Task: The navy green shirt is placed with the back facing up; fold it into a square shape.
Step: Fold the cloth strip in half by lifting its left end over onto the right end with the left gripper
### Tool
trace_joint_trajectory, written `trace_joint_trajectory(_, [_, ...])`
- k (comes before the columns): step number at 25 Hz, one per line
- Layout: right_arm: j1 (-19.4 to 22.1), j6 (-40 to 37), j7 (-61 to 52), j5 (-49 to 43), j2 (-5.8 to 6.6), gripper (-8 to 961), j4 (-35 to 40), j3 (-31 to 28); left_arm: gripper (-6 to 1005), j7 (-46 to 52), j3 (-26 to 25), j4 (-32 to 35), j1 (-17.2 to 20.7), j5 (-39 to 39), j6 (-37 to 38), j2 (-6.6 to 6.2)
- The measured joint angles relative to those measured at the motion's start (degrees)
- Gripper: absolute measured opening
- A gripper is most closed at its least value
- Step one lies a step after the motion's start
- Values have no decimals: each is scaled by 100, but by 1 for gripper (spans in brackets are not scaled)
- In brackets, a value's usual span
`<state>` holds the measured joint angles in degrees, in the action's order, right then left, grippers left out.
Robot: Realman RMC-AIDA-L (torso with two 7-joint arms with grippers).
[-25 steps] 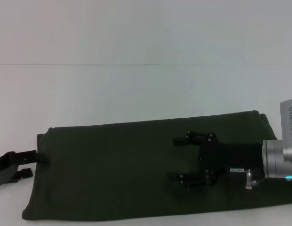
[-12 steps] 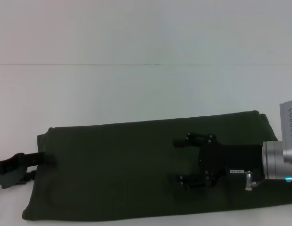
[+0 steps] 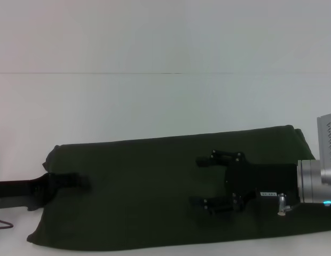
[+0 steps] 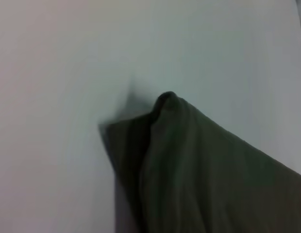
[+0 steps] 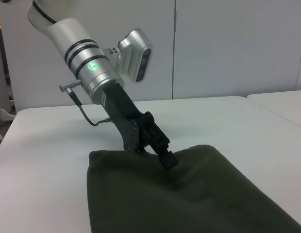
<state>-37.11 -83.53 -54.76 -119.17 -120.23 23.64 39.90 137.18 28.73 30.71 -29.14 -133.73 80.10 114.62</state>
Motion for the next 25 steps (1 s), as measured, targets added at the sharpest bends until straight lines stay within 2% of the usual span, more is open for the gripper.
trace_joint_trajectory(7, [5, -5, 0, 0, 0, 927, 0, 0, 764, 189, 51, 62, 50, 27, -93, -5])
trace_joint_trajectory(10, [4, -20, -1, 0, 0, 927, 0, -2, 758, 210, 250, 114, 27, -75, -89, -33])
trace_joint_trajectory(17, [2, -47, -9, -1, 0, 927, 0, -8, 518, 209, 359, 128, 5, -128, -71, -60])
trace_joint_trajectory(21, [0, -50, -9, -1, 0, 928, 0, -7, 283, 200, 355, 131, -2, -128, -63, -77])
trace_joint_trajectory(25, [-14, -50, -9, -1, 0, 928, 0, -6, 168, 186, 354, 133, -9, -108, -25, -92])
